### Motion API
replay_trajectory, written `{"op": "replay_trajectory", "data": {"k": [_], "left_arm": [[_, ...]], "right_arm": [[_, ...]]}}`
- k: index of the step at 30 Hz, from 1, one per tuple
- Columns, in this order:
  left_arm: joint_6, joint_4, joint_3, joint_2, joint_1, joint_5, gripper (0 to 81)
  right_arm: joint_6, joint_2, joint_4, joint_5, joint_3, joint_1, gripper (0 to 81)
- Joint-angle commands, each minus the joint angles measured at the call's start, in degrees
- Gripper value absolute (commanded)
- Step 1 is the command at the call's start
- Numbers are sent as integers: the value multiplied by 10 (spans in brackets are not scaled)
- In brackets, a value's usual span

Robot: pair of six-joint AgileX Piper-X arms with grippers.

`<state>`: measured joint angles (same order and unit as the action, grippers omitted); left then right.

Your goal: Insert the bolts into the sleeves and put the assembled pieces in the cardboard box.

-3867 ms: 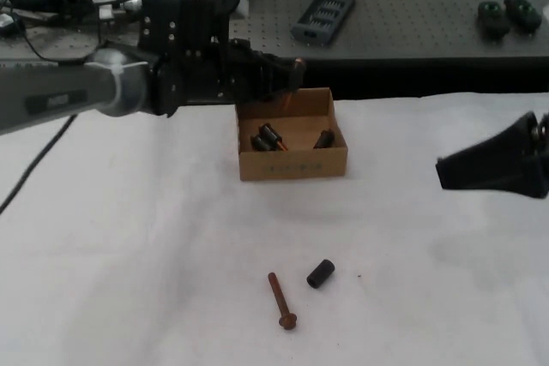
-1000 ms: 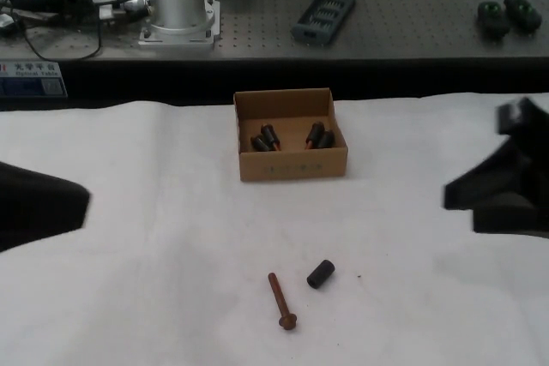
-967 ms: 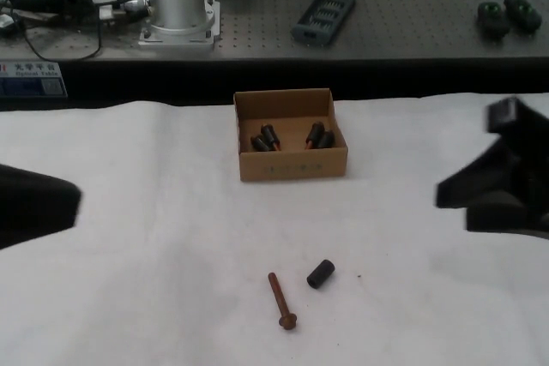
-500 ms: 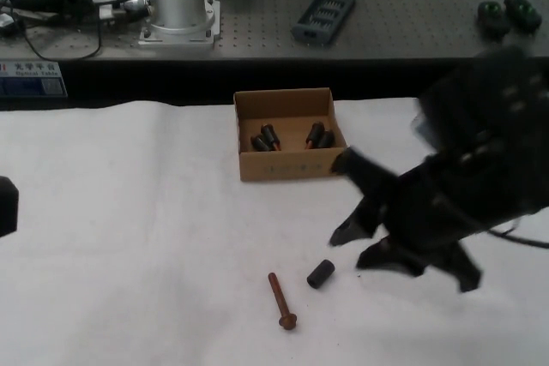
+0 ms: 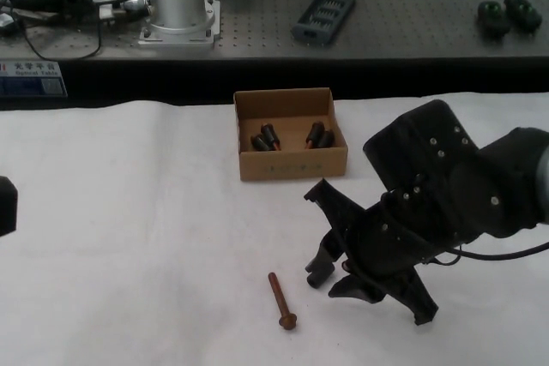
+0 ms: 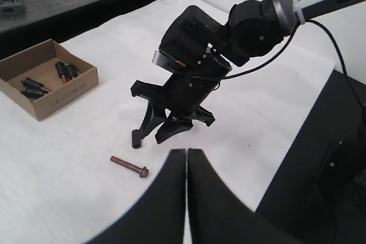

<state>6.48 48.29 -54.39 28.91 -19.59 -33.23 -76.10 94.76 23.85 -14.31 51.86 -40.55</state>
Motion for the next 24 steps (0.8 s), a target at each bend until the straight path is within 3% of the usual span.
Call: {"op": "replay_trajectory", "data": {"k": [1, 18, 24], "left_arm": [[-6, -5, -1, -4, 0, 0, 7], [-1, -5, -1, -4, 0, 3, 7], [-1, -5, -1, -4, 0, 55, 7]], "right_arm": [[-18, 13, -45, 3, 6, -1, 295], [-54, 68, -113, -3, 6, 1, 295], [-52, 68, -113, -2, 6, 6, 295]]}}
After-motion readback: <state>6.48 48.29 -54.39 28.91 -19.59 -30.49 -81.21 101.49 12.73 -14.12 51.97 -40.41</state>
